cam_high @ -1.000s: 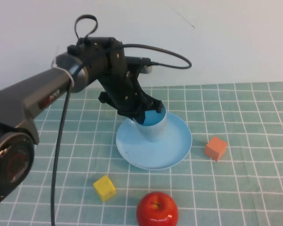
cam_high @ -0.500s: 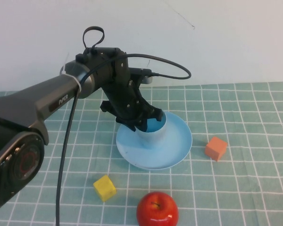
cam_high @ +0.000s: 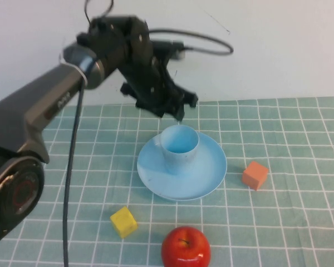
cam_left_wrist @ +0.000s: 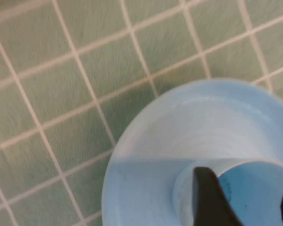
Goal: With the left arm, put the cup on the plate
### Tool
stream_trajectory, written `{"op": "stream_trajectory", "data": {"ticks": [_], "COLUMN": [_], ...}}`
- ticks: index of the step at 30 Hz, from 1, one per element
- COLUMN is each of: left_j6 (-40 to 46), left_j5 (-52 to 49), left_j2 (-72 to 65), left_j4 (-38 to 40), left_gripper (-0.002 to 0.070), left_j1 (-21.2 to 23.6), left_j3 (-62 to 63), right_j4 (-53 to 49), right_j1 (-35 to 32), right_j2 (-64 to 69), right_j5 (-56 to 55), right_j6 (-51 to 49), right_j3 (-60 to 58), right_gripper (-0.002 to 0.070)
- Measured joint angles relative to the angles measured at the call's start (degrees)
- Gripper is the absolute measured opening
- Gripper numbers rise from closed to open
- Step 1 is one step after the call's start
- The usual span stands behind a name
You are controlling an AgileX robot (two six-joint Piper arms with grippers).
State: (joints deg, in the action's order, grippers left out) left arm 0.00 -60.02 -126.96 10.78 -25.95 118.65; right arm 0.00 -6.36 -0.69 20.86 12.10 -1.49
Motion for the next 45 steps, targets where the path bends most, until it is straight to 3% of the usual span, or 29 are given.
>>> {"op": "stream_trajectory", "data": {"ticks": [5, 9, 14, 19, 30, 37, 45], "left_j6": [4.2, 5.8, 6.9, 8.1, 7.4, 7.0, 7.0], "left_j5": [0.0, 3.6, 11.2, 19.5, 40.1, 61.0, 69.2], "left_j2": [6.6, 14.9, 27.1, 40.2, 64.3, 68.8, 68.7], "left_j4": [0.0, 0.0, 0.0, -0.9, -1.4, -0.5, -0.2], "left_gripper": [0.0088, 0.0017, 0.0004, 0.0003, 0.0003, 0.0003, 0.0002], "left_j1": [0.0, 0.0, 0.0, 0.0, 0.0, 0.0, 0.0], "left_j3": [5.4, 6.2, 5.3, -3.6, -51.0, -73.8, -80.4], "right_j4": [0.0, 0.0, 0.0, 0.0, 0.0, 0.0, 0.0], "right_j1": [0.0, 0.0, 0.0, 0.0, 0.0, 0.1, 1.1], "right_j2": [0.0, 0.0, 0.0, 0.0, 0.0, 0.0, 0.0], "right_j5": [0.0, 0.0, 0.0, 0.0, 0.0, 0.0, 0.0], "right_j6": [0.0, 0.0, 0.0, 0.0, 0.0, 0.0, 0.0], "right_j3": [0.0, 0.0, 0.0, 0.0, 0.0, 0.0, 0.0], "right_gripper": [-0.0002, -0.0002, -0.0002, -0.0002, -0.0002, -0.0002, -0.0002]}}
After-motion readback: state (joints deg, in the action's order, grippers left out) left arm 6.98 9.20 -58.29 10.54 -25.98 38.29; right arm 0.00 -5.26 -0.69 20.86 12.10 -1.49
